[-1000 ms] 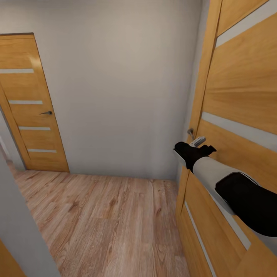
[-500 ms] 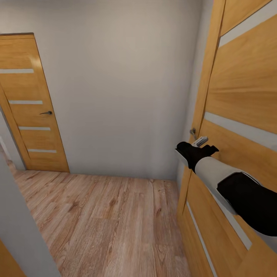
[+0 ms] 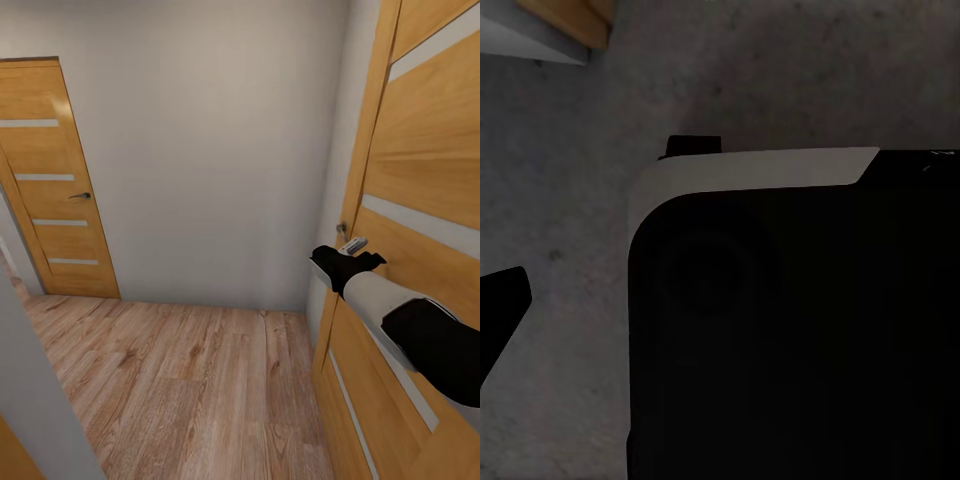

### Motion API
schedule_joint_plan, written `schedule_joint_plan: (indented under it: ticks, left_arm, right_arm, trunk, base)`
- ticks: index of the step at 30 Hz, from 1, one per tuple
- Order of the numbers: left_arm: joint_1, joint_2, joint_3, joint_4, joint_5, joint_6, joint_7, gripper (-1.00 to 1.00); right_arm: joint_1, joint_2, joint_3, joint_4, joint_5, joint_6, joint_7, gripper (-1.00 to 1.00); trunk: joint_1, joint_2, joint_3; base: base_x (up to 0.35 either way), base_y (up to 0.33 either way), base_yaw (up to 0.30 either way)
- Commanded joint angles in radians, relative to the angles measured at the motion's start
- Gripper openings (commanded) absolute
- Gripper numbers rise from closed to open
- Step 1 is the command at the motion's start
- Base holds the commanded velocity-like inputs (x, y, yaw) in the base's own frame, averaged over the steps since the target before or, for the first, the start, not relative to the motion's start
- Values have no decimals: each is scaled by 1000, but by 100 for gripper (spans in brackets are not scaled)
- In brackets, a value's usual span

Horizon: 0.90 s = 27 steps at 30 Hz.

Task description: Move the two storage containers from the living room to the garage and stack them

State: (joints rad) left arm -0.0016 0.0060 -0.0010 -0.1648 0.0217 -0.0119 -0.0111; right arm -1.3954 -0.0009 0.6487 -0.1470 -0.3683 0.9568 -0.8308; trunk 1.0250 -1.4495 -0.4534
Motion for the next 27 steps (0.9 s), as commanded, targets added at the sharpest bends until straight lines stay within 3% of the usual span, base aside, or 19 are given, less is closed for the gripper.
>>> schedule_joint_plan:
  ticks: [1,2,3,19,21,24,27]
  left_arm:
    - [0,0,0,-1,2,-1,-1,100]
    - [0,0,0,-1,2,-1,-1,100]
    - [0,0,0,-1,2,-1,-1,100]
    - [0,0,0,-1,3,-1,-1,100]
    - [0,0,0,-1,3,-1,-1,100]
    - [0,0,1,-1,3,0,-1,100]
    - [0,0,0,-1,3,-1,-1,100]
  right_arm:
    - [-1,-20,6,0,2,13,-8,100]
    - [-1,-41,6,0,2,13,-8,100]
    - [-1,-44,6,0,2,13,-8,100]
    - [-1,-49,8,0,5,14,-10,100]
    - [-1,-49,8,0,13,14,-10,100]
    - [-1,-49,8,23,77,14,-10,100]
    - [-1,-47,8,27,86,14,-10,100]
  trunk:
    - [0,-1,-1]
    - [0,-1,-1]
    - [0,-1,-1]
    - [0,-1,-1]
    - [0,-1,-1]
    - [0,-1,-1]
    - [0,-1,-1]
  base:
    - [0,0,0]
    - [0,0,0]
    - [0,0,0]
    - [0,0,0]
    - [0,0,0]
    - [0,0,0]
    - [0,0,0]
